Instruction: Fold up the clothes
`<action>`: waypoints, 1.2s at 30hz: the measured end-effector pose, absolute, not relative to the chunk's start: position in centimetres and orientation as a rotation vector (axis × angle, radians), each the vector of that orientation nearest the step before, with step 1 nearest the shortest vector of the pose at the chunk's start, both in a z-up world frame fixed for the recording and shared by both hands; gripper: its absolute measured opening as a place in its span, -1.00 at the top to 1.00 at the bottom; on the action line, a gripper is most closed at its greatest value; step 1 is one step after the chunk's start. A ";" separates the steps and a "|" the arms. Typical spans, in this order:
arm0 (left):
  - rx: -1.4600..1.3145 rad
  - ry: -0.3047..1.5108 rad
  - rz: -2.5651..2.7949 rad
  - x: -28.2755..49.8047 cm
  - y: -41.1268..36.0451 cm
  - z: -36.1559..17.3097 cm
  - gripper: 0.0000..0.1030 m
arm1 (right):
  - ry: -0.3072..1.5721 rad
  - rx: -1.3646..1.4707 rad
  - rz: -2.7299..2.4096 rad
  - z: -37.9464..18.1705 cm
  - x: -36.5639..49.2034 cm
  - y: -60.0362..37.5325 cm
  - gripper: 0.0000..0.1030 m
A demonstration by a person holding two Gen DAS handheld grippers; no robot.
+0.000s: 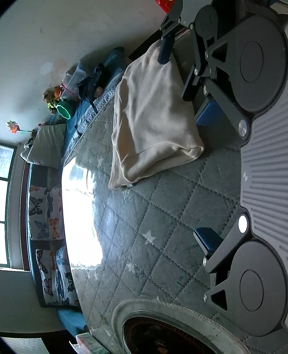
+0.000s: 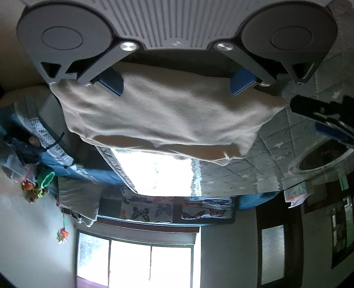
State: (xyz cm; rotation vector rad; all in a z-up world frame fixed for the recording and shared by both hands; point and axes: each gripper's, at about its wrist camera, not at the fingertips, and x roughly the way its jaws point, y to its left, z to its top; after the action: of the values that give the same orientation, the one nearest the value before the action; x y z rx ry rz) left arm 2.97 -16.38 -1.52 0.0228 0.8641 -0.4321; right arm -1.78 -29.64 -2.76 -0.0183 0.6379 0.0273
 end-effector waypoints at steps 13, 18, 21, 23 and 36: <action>0.056 0.870 -0.453 1.9 -17.4 -2.0 -0.97 | 0.696 0.113 -0.035 -2.5 -4.3 -30.6 -1.00; 0.062 0.875 -0.460 1.7 -17.6 -2.2 -0.97 | 0.700 0.136 -0.051 -2.7 -4.8 -30.9 -1.00; 0.064 0.877 -0.463 1.6 -17.8 -2.3 -0.97 | 0.700 0.136 -0.057 -2.8 -5.0 -30.9 -1.00; 0.064 0.878 -0.463 1.5 -17.9 -2.3 -0.97 | 0.700 0.142 -0.060 -2.9 -5.1 -30.9 -1.00; 0.071 0.880 -0.475 0.8 -18.3 -2.4 -0.97 | 0.696 0.160 -0.068 -2.9 -5.9 -30.9 -1.00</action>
State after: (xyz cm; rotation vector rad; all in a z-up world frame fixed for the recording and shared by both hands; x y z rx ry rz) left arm 0.76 -18.27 -2.36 0.0706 0.8801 -0.4750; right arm -5.89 -30.86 -2.89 0.1597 0.6956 -0.0681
